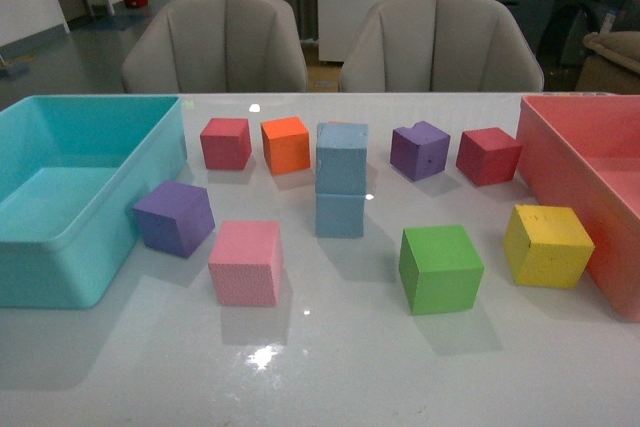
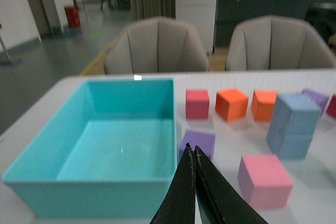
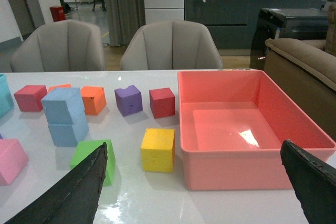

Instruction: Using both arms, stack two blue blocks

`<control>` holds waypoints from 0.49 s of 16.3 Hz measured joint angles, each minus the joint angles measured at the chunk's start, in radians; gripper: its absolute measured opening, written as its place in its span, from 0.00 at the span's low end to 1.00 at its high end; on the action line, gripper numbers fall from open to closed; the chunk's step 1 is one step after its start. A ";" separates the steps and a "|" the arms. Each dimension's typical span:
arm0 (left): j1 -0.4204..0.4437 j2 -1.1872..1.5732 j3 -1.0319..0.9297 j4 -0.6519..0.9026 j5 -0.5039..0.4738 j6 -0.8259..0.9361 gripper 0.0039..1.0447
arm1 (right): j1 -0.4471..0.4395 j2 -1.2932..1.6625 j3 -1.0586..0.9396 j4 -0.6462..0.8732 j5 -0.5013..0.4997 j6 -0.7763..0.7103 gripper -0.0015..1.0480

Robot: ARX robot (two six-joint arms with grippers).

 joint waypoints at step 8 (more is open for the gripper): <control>0.095 -0.321 -0.040 -0.275 0.099 0.000 0.01 | 0.000 0.000 0.000 0.000 0.000 0.000 0.94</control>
